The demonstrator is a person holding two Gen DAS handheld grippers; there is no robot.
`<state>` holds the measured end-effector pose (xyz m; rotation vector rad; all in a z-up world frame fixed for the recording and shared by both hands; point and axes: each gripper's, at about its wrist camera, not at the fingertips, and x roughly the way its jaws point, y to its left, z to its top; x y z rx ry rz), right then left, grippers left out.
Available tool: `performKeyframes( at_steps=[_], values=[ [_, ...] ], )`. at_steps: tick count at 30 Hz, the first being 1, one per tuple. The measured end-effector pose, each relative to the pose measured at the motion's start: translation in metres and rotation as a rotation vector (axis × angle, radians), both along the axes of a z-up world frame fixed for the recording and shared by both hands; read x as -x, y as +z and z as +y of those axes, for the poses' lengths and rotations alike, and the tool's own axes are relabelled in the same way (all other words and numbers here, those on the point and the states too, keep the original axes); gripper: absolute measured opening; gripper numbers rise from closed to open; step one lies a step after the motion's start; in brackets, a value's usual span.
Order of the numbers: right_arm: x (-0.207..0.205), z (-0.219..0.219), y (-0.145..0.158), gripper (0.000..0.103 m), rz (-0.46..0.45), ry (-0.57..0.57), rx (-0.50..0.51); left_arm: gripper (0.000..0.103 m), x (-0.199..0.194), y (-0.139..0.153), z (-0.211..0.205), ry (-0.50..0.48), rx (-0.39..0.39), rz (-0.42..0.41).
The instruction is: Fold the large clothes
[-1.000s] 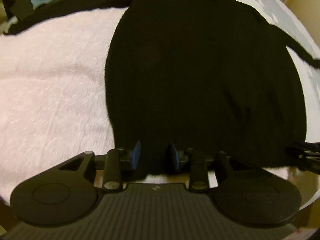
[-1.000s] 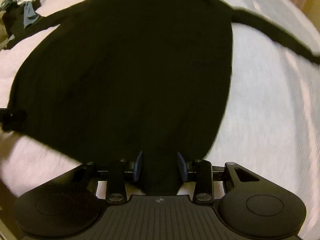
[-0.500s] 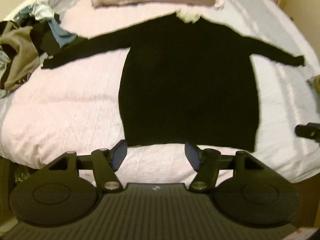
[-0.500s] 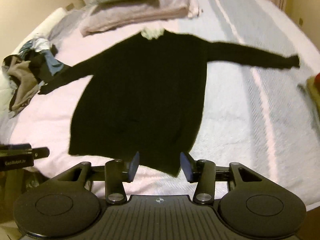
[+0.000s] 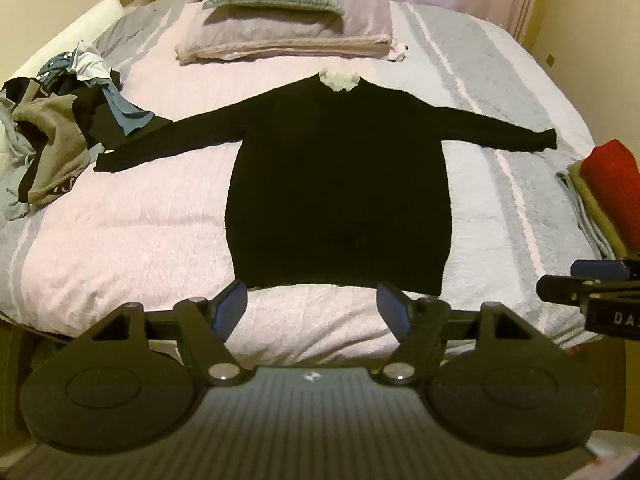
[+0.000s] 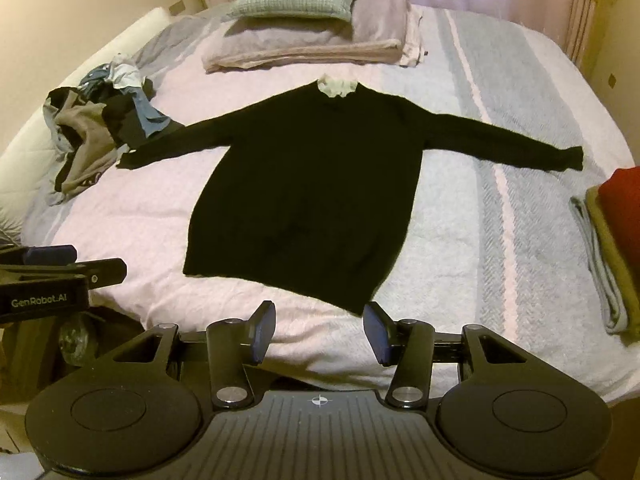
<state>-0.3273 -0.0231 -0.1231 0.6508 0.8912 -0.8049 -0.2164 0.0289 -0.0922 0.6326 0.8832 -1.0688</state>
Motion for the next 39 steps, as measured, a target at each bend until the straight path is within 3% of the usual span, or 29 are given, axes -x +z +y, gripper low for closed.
performKeyframes(
  at_steps=[11, 28, 34, 39],
  values=[
    [0.000, 0.008, 0.006, 0.047, 0.001, 0.019, -0.015, 0.068, 0.005, 0.009, 0.007, -0.003, 0.000, 0.000],
    [-0.014, -0.004, -0.002, 0.047, 0.020, 0.005, -0.056, 0.072, -0.008, -0.003, -0.008, -0.009, -0.040, 0.023],
    [-0.028, -0.034, -0.016, 0.047, 0.042, -0.035, -0.087, 0.073, -0.042, -0.021, -0.033, 0.000, -0.068, 0.055],
    [-0.047, -0.085, -0.039, 0.047, 0.041, -0.098, -0.095, 0.073, -0.116, -0.053, -0.059, 0.058, 0.009, 0.130]
  ],
)
